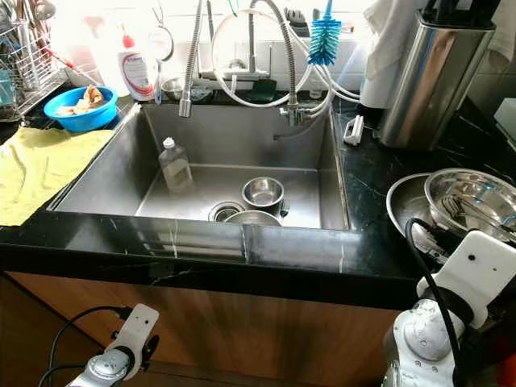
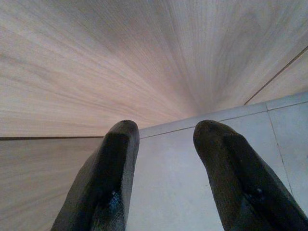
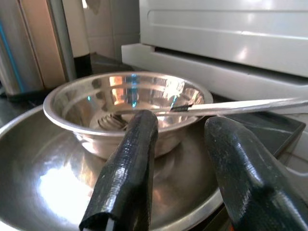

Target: Kitchen organization

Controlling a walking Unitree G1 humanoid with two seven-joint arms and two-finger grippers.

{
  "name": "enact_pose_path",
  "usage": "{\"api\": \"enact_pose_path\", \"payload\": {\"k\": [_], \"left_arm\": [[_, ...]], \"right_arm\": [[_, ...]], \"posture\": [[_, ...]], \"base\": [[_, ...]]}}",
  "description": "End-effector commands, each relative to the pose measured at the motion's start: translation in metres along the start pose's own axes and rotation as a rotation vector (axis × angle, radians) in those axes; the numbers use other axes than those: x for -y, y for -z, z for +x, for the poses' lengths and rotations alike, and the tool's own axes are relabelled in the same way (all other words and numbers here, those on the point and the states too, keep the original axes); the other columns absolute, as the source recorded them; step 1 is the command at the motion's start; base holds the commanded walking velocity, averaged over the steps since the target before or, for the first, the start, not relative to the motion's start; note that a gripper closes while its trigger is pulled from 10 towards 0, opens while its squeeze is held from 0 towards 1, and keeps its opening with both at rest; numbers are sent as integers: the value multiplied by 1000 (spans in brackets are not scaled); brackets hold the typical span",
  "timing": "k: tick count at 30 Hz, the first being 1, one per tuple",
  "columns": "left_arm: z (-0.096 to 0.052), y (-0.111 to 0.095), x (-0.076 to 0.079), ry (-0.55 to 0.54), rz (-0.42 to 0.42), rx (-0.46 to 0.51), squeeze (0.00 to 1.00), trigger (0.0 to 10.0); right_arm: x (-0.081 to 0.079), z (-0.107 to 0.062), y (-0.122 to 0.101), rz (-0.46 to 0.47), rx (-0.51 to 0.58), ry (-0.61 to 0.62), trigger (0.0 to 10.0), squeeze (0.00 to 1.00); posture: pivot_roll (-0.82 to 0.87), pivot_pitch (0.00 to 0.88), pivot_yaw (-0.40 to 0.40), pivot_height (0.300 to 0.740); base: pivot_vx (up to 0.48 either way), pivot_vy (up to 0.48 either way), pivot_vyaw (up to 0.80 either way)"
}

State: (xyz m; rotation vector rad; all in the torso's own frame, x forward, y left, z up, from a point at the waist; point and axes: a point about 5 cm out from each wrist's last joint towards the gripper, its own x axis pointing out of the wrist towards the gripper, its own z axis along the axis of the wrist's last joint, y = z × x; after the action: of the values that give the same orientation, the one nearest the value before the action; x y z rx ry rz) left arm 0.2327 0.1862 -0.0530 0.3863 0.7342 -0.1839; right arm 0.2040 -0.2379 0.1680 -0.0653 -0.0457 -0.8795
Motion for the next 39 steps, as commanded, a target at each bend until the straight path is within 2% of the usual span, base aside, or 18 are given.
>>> {"api": "enact_pose_path", "payload": {"k": [1,10,12,16,18,31,39], "left_arm": [[-1,2,-4,-12,8,-5,0,10000],[-1,1,-5,-13,8,-3,0,10000],[-1,1,-5,-13,9,-2,0,10000],[-1,2,-5,-12,11,-3,0,10000],[-1,2,-5,-13,10,-3,0,10000],[-1,1,-6,-15,12,-3,0,10000],[-1,1,-5,-14,13,-2,0,10000]], "right_arm": [[-3,-3,-9,81,22,18,10000,0],[0,-1,-17,125,63,38,10000,0],[2,-1,-15,123,50,53,10000,0],[7,4,1,198,-66,101,10000,0],[8,5,3,206,-76,109,10000,0],[10,13,-4,228,-52,104,10000,0],[3,16,-9,228,-33,50,10000,0]], "posture": [[-138,0,51,740],[-136,0,53,740],[-136,0,53,740],[-135,0,53,740],[-134,0,53,740],[-136,0,55,740],[-135,0,54,740]], "base": [[0,0,0],[0,0,0],[0,0,0],[0,0,0],[0,0,0],[0,0,0],[0,0,0]]}}
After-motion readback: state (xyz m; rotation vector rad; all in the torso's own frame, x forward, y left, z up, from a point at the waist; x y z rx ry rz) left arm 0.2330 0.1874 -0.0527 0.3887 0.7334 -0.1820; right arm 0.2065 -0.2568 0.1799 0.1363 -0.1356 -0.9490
